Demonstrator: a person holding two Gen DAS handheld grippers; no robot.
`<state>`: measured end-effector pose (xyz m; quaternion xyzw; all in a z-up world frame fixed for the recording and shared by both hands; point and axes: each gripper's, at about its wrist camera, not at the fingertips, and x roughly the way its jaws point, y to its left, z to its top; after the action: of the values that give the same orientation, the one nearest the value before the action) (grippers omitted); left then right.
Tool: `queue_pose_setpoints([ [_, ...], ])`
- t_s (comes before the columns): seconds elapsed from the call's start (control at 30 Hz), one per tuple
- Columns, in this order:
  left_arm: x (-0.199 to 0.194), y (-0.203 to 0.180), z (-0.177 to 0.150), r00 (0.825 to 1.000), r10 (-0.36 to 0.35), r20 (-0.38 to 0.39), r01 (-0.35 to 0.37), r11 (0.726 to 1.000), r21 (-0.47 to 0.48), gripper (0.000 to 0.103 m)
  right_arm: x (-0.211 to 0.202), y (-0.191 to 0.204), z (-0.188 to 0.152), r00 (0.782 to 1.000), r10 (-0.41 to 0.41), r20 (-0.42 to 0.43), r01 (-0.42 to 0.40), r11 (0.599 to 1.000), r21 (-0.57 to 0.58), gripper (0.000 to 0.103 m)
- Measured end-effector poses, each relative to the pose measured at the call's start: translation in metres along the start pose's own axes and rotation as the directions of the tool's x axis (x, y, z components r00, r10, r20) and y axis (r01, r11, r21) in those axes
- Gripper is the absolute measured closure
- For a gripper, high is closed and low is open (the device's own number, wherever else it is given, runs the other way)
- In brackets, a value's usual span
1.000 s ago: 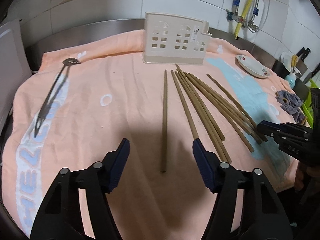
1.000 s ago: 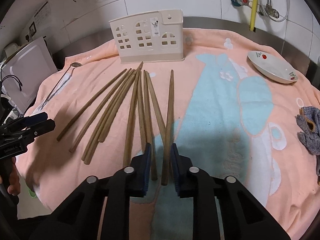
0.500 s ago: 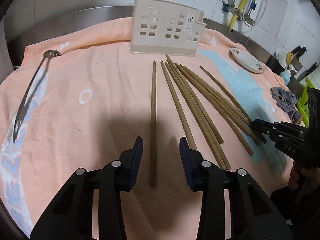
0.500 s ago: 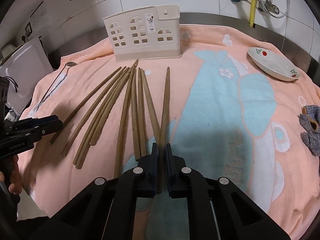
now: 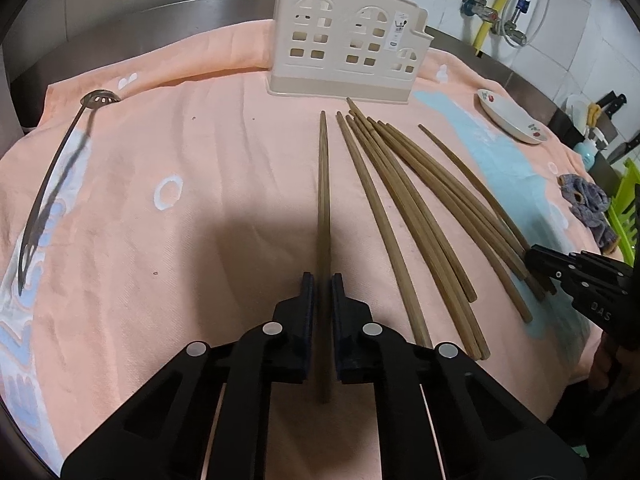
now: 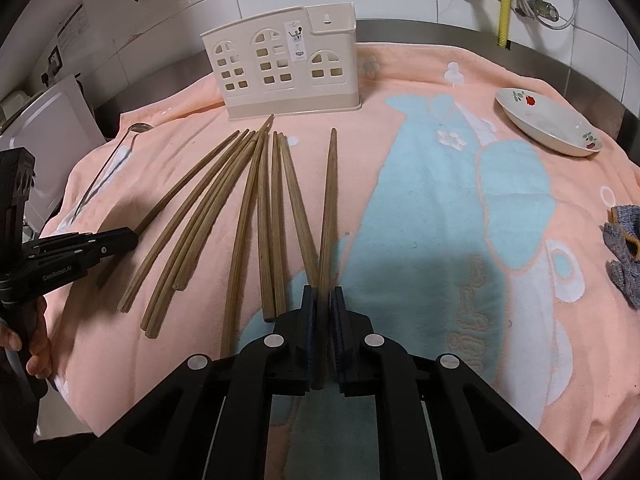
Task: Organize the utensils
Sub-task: 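Lift the chopsticks upright with both grippers and carry them above the white holder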
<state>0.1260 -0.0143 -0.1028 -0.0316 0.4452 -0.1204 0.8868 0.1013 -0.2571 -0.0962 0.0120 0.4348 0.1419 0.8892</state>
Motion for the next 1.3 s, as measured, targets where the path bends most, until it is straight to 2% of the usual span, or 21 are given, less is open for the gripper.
queue_pose_setpoints([
  [0.2,-0.005,-0.001,0.001,1.000,0.002,0.011,-0.001,1.000,-0.007,0.098,-0.005,0.001,0.000,1.000,-0.003,0.016,0.003,1.000,-0.001,0.095],
  [0.53,-0.029,-0.004,0.010,0.997,0.005,0.073,-0.006,1.000,0.016,0.097,-0.020,0.004,0.006,0.998,-0.019,0.061,0.021,0.999,-0.031,0.096],
  [0.77,-0.026,-0.005,0.006,0.998,0.007,0.060,-0.007,1.000,0.011,0.097,-0.004,0.001,-0.003,1.000,-0.006,0.011,0.006,1.000,-0.024,0.096],
  [0.9,-0.025,-0.004,0.006,0.998,0.009,0.060,-0.010,1.000,0.009,0.097,-0.004,-0.001,-0.003,1.000,-0.014,0.018,0.014,1.000,-0.016,0.096],
  [1.17,-0.039,-0.006,0.016,0.994,0.017,0.109,-0.020,0.999,0.025,0.097,-0.024,0.000,0.009,0.996,-0.019,0.086,0.021,1.000,-0.022,0.097],
  [1.3,-0.050,-0.007,0.027,0.989,0.017,0.146,-0.023,0.999,0.035,0.098,-0.044,0.005,0.027,0.988,-0.016,0.156,0.025,0.998,-0.053,0.097],
])
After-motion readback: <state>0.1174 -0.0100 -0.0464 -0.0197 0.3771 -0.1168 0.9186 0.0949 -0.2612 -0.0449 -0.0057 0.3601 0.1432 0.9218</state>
